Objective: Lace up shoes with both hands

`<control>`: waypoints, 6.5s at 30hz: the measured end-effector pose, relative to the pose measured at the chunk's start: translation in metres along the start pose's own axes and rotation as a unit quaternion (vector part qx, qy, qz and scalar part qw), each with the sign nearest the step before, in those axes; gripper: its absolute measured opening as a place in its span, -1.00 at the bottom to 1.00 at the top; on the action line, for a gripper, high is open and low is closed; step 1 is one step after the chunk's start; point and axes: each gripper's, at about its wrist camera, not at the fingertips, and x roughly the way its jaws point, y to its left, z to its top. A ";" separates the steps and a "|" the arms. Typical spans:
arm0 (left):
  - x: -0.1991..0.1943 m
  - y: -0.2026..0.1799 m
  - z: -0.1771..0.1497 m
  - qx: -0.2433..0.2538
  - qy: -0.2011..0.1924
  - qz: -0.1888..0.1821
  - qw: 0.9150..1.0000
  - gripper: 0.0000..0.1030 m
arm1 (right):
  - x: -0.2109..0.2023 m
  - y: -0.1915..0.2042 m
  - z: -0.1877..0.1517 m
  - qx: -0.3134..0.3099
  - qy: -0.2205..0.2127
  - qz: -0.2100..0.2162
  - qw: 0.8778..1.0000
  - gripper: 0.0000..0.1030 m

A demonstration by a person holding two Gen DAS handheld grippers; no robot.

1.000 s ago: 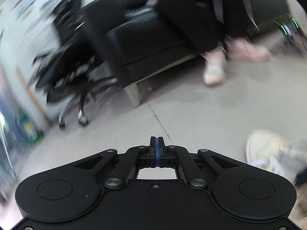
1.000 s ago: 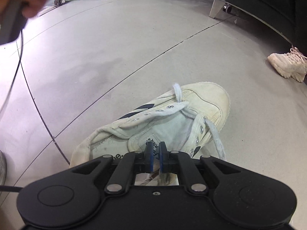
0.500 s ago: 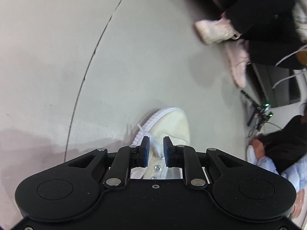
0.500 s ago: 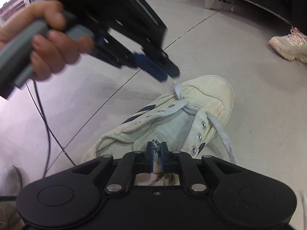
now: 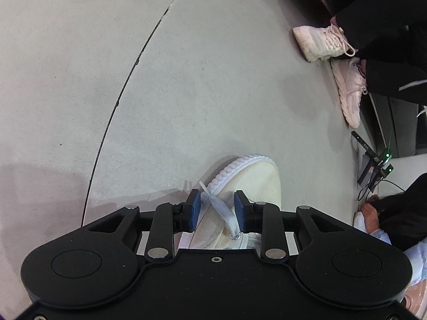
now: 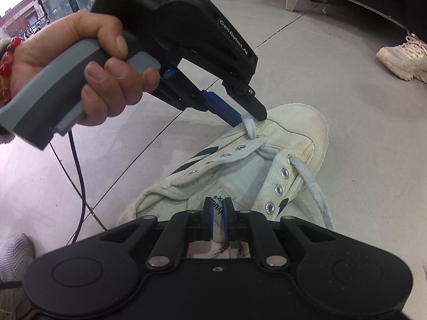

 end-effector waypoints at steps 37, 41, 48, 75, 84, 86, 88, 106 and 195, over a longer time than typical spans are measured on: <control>-0.282 -0.147 -0.052 0.419 -0.494 0.372 0.665 -1.00 | 0.007 0.012 0.006 -0.038 0.007 -0.037 0.999 -0.91; -0.276 -0.111 -0.021 0.273 -0.341 0.169 0.883 -0.71 | 0.008 0.010 0.009 -0.034 0.010 -0.032 0.999 -0.91; -0.129 -0.055 0.015 0.099 -0.092 0.030 0.990 -0.47 | 0.011 0.004 0.012 -0.020 0.010 -0.020 1.000 -0.90; 0.053 -0.066 0.035 0.121 0.075 0.164 0.976 -0.41 | 0.008 -0.006 0.010 -0.001 0.004 0.005 1.000 -0.90; 0.041 -0.056 0.018 0.153 0.056 0.174 0.971 -0.99 | 0.007 -0.004 0.009 0.000 0.003 0.003 1.000 -0.90; 0.030 -0.052 0.014 0.159 0.038 0.156 0.974 -0.99 | 0.007 -0.003 0.010 0.000 0.003 0.002 1.000 -0.90; 0.012 -0.050 0.009 0.168 0.004 0.132 0.977 -0.99 | 0.008 -0.002 0.010 -0.001 0.002 0.000 1.000 -0.90; -0.132 -0.112 -0.136 0.594 -0.366 0.273 0.662 -0.99 | 0.013 0.019 0.014 -0.048 0.009 -0.037 0.998 -0.90; -0.185 -0.064 -0.127 0.513 -0.301 0.264 0.760 -0.99 | 0.023 0.025 0.028 -0.052 0.019 -0.033 0.998 -0.87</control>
